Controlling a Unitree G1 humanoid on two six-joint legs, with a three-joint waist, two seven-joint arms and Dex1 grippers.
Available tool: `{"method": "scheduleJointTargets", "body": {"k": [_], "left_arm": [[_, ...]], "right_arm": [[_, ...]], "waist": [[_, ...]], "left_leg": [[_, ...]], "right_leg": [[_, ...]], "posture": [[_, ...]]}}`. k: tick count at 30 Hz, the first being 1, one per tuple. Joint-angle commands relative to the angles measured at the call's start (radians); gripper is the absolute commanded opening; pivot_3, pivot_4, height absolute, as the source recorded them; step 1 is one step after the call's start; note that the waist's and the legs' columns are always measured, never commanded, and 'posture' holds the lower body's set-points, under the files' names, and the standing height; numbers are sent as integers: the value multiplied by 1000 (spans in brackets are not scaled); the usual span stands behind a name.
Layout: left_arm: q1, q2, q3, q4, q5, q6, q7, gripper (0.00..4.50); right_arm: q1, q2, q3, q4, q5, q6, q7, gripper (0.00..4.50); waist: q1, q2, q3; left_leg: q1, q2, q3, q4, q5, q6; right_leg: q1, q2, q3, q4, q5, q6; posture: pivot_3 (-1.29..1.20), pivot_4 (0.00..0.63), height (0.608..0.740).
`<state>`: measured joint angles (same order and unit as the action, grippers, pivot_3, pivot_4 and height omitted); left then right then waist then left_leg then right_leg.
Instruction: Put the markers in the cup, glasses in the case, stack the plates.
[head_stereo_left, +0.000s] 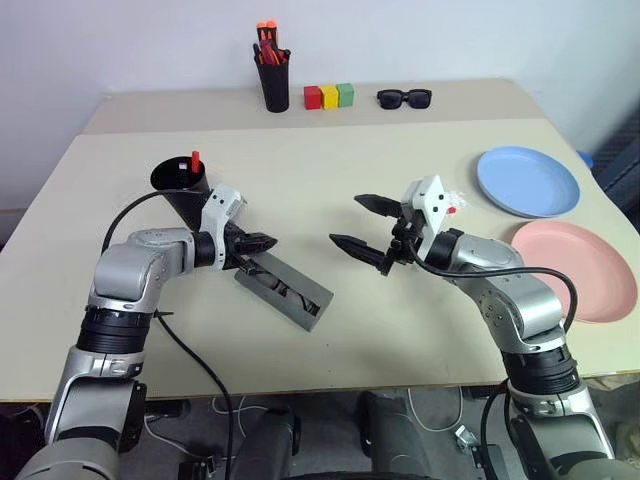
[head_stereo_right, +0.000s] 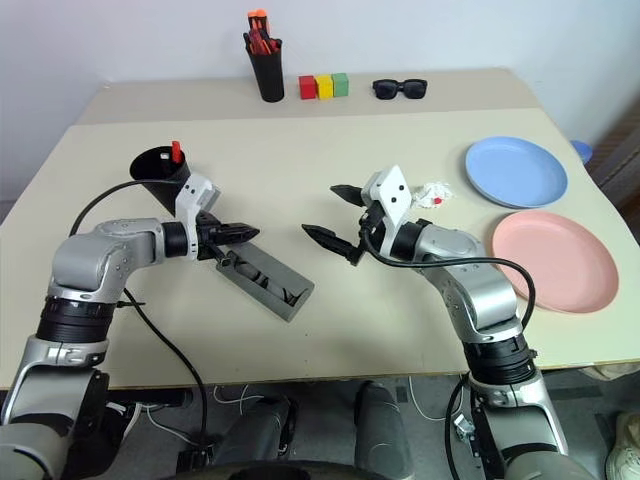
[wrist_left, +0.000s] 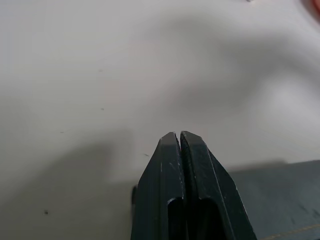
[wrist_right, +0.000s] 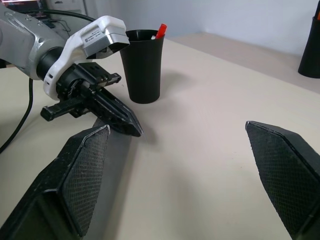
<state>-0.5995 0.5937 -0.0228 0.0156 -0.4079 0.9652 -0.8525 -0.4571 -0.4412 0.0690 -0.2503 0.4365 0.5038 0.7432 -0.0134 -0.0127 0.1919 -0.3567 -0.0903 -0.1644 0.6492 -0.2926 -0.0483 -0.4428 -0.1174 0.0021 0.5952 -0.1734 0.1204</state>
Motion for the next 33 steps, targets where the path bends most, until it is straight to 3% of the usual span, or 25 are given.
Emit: {"method": "scheduleJointTargets", "body": {"k": [1,16,20,23,27,33], "left_arm": [[-12,39,-7,-46,-25,20,-31,47],[115,157,-73,-126,7,-52,-104,47],[107,137,-51,-88,26,-117,-62,47],[57,65,42,-50,-32,-145,-15,47],[22,43,113,-54,-95,-158,-40,1293],[9,80,162,-51,-165,-209,-153,4342]], "right_arm": [[-22,7,-5,-19,-2,-26,0,4462],[-33,7,-3,-2,-19,-37,4,4462],[-41,10,0,6,-24,-41,6,4462],[-47,14,-5,19,-32,-48,-2,4462],[-57,4,-27,42,-31,-59,1,4462],[-60,-73,-135,70,-1,-35,13,4462]], "waist": [[-1,0,0],[-3,0,0],[-3,0,0],[1,0,0],[0,0,0],[0,0,0]], "left_leg": [[0,0,0,0,0,0],[1,0,0,0,0,0],[1,0,0,-1,0,0],[1,0,0,0,0,0],[0,0,0,0,0,0],[0,0,0,0,0,0]], "right_leg": [[0,0,0,0,0,0],[0,0,0,0,0,0],[0,0,0,0,0,0],[0,0,0,0,0,0],[0,0,0,0,0,0],[0,0,0,0,0,0]], "posture": [[0,150,740],[0,150,740],[0,150,740],[0,150,740],[0,150,740],[0,150,740]]}}
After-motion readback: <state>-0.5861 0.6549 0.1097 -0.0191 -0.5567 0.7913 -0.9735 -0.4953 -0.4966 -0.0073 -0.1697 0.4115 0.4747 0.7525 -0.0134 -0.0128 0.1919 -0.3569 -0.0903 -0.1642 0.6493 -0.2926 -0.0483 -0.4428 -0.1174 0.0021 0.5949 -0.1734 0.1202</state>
